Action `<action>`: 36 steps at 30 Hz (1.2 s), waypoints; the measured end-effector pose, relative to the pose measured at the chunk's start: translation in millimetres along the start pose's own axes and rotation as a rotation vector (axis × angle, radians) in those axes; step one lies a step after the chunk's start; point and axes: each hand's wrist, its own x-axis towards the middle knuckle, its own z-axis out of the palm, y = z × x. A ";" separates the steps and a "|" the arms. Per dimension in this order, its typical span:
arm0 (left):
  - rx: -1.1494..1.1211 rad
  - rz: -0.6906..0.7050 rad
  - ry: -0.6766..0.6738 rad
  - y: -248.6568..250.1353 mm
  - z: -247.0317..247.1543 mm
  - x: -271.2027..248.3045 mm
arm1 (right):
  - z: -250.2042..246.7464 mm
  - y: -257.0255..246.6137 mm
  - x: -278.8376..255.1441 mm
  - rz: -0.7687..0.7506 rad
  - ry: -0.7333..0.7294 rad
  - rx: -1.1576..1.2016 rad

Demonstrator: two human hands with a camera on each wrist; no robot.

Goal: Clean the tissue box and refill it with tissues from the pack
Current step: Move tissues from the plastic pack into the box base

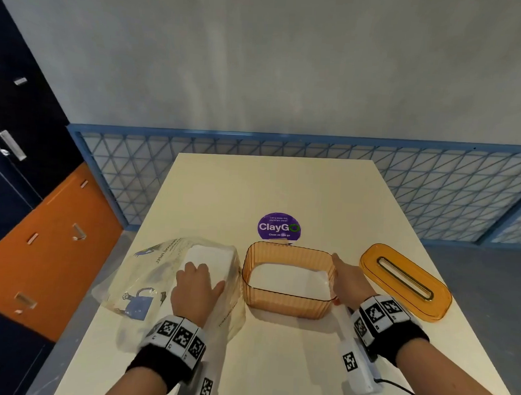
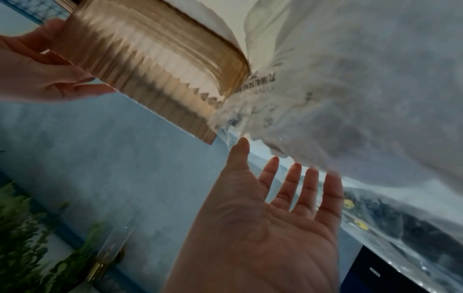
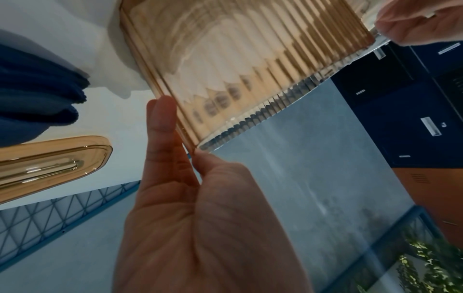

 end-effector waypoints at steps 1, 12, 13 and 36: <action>0.039 -0.006 -0.004 2.1 1.3 -1.4 | 0.4 -0.5 -0.7 0.000 0.006 -0.005; 0.042 -0.047 -0.001 17.2 1.2 -13.5 | -1.3 -3.8 -2.7 0.000 -0.007 -0.003; 0.048 -0.044 0.000 18.1 0.9 -14.5 | -1.3 -3.6 -2.7 -0.001 -0.009 -0.004; -0.238 0.184 0.108 -20.8 -114.6 -7.7 | -36.8 -60.1 -12.9 -0.410 0.209 0.274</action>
